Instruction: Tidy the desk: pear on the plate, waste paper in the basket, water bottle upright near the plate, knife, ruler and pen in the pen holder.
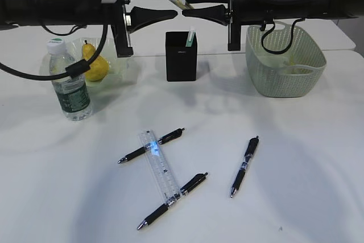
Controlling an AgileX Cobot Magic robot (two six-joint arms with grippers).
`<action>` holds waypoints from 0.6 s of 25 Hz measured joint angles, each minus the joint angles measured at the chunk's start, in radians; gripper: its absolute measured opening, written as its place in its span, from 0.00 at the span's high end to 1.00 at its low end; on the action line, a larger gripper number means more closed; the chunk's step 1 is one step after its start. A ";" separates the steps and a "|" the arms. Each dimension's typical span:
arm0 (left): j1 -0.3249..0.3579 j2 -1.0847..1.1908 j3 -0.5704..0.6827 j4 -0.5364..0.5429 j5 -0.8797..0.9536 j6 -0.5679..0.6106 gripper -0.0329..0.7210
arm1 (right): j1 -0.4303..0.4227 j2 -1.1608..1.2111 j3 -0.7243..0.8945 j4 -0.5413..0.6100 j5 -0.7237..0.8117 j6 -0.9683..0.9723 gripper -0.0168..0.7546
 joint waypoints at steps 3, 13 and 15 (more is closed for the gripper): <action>-0.019 0.017 -0.024 0.000 0.000 0.000 0.63 | 0.000 0.000 0.000 -0.002 0.000 -0.002 0.80; -0.038 0.042 -0.060 0.000 -0.003 0.000 0.63 | 0.000 0.002 0.000 0.000 0.000 -0.007 0.80; -0.038 0.042 -0.060 0.000 -0.006 0.000 0.63 | 0.000 0.002 0.000 0.000 0.000 -0.007 0.80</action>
